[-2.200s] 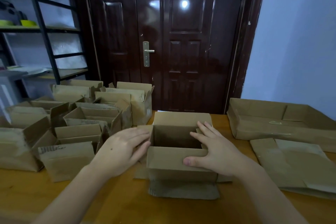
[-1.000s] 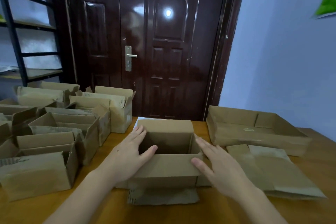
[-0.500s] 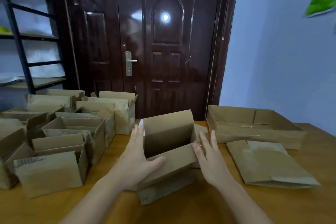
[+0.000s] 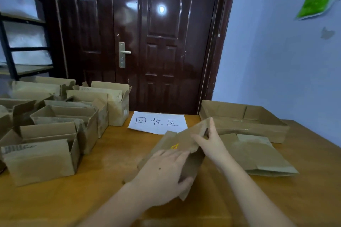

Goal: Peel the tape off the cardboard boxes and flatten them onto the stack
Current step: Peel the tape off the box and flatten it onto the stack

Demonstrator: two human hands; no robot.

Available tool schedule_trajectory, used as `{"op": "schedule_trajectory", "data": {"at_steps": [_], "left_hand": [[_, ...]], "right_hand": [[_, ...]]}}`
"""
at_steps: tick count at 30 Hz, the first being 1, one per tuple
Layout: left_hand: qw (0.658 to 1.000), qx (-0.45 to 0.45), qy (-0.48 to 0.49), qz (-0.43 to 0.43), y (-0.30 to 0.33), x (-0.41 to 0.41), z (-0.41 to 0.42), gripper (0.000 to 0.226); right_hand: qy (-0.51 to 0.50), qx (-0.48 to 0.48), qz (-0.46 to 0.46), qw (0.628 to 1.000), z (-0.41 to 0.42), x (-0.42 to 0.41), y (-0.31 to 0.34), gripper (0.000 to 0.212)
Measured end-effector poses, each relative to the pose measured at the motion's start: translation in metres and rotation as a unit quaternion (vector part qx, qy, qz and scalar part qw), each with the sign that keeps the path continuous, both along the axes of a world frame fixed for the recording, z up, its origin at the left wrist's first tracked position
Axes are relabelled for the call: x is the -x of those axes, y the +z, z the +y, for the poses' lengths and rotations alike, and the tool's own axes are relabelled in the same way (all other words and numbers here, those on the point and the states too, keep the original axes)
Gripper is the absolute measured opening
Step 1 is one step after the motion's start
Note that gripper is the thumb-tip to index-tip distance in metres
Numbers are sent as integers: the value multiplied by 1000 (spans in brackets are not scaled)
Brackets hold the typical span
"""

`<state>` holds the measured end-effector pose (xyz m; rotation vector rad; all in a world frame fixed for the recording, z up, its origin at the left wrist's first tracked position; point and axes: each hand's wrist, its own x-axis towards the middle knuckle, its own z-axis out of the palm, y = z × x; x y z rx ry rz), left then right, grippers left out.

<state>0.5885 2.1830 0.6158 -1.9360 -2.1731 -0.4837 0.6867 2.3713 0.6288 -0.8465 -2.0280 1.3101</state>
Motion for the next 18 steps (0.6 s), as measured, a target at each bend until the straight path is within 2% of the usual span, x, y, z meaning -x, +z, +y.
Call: {"op": "schedule_trajectory", "data": {"at_steps": [4,8,11,16,18], "left_hand": [[998,58,-35,12,4,-3,8,75],[989,54,-44,-134,16,10,16,55],[981,49,14,-186,16,38,31,72],[979,29,145,-138,2,91,43,88],[967,14,200,-158,-6,104,42,95]], "right_hand": [[11,-17,-55,998,4,-9,-4,84],[13,-56,-67,996,5,-14,-9,75],[20,-50,-30,998,5,-16,-13,73],[28,5,61,998,7,-17,-15,73],[25,58,118,991,7,-17,-15,72]]}}
